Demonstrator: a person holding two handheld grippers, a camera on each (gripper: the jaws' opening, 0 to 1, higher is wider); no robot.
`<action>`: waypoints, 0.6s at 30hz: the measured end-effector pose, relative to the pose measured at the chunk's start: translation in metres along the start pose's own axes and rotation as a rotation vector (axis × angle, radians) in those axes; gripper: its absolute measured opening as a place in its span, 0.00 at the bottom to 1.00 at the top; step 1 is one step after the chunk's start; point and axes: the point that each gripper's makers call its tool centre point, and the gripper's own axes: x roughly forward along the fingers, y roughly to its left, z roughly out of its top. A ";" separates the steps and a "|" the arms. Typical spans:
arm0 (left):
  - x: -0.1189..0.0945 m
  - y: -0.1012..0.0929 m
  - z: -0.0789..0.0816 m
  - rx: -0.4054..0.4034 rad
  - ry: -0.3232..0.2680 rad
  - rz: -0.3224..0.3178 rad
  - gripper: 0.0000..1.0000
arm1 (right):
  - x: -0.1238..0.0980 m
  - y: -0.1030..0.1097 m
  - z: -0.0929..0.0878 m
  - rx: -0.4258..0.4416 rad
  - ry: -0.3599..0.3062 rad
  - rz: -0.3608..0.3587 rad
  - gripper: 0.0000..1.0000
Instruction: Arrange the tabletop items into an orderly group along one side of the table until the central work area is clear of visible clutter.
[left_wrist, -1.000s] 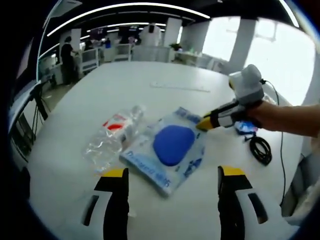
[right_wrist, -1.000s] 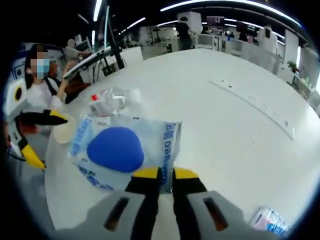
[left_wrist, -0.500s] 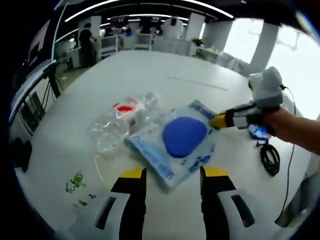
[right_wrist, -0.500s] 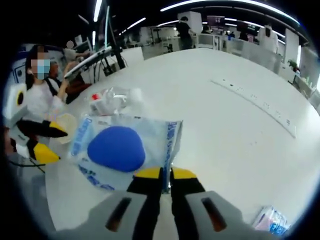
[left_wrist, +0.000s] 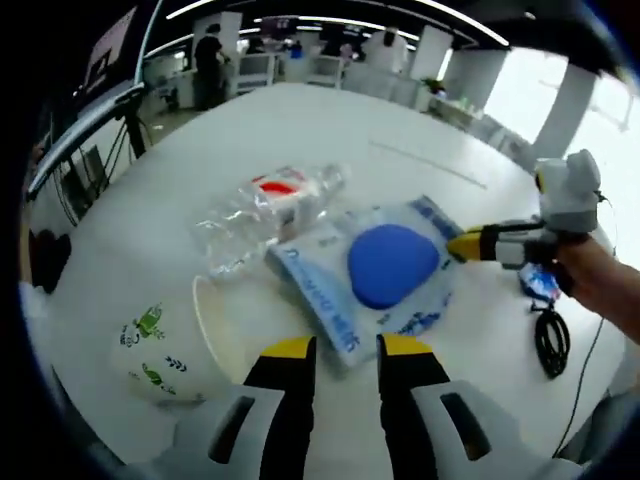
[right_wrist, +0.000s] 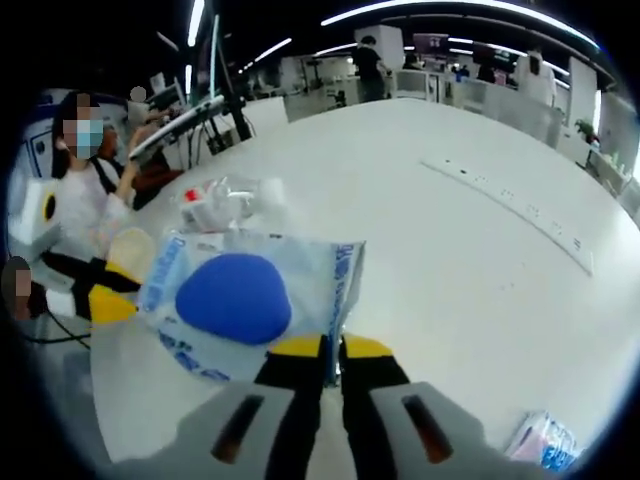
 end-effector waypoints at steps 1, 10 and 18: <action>0.001 0.000 -0.002 0.007 0.005 0.000 0.13 | 0.000 0.000 0.000 0.001 -0.001 0.000 0.03; 0.011 0.000 -0.007 -0.018 0.017 0.012 0.11 | 0.000 0.000 0.000 0.006 -0.007 0.003 0.03; 0.013 0.002 -0.008 0.045 0.021 0.029 0.00 | 0.000 0.000 -0.001 0.008 -0.005 -0.001 0.03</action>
